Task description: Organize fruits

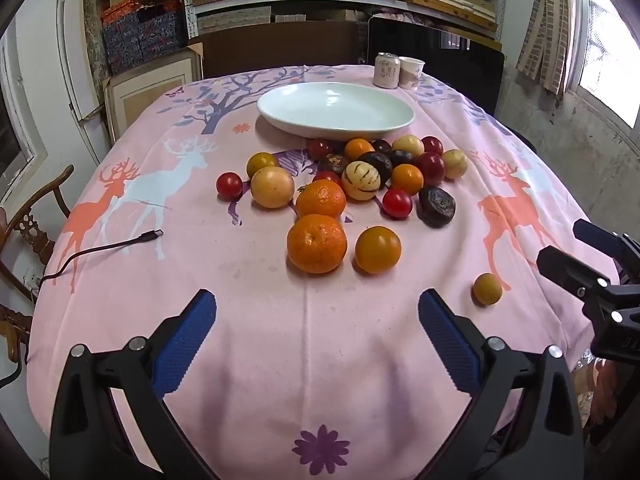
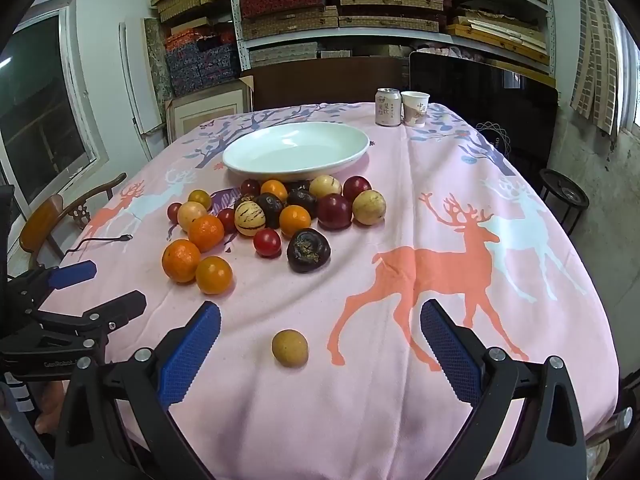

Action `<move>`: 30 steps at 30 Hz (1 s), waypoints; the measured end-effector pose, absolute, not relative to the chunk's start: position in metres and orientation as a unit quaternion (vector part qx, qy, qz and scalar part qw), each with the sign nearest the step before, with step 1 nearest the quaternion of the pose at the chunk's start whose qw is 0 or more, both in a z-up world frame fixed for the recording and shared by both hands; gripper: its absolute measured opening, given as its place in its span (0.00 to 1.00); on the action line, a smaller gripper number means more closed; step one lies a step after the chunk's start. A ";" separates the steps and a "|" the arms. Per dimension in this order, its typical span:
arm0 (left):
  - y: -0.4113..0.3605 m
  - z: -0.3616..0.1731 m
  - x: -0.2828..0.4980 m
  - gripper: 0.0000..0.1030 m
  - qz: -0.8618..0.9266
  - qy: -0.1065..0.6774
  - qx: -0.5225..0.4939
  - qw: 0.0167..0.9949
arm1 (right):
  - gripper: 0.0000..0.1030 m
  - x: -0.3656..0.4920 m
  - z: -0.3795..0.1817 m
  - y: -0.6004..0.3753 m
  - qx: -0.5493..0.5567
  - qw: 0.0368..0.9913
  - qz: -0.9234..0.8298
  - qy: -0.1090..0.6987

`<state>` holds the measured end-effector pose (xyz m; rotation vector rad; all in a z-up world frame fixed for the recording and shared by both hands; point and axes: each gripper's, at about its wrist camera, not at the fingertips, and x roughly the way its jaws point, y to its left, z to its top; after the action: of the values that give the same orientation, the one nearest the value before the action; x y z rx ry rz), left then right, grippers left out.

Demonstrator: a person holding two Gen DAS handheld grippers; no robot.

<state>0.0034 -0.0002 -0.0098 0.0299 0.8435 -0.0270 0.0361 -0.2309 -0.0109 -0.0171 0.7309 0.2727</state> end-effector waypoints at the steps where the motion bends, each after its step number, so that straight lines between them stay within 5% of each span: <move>1: 0.000 -0.010 0.003 0.96 -0.012 0.409 0.015 0.912 | 0.97 0.035 -0.010 -0.231 -0.010 0.925 0.133 0.356; 30: 0.006 -0.008 0.001 0.96 -0.004 0.411 0.007 0.912 | 0.97 0.034 -0.010 -0.229 -0.006 0.924 0.133 0.358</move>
<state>0.0012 0.0060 -0.0079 0.0146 0.8472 -0.0079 0.0339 -0.2291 -0.0100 -0.0127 0.7350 0.2736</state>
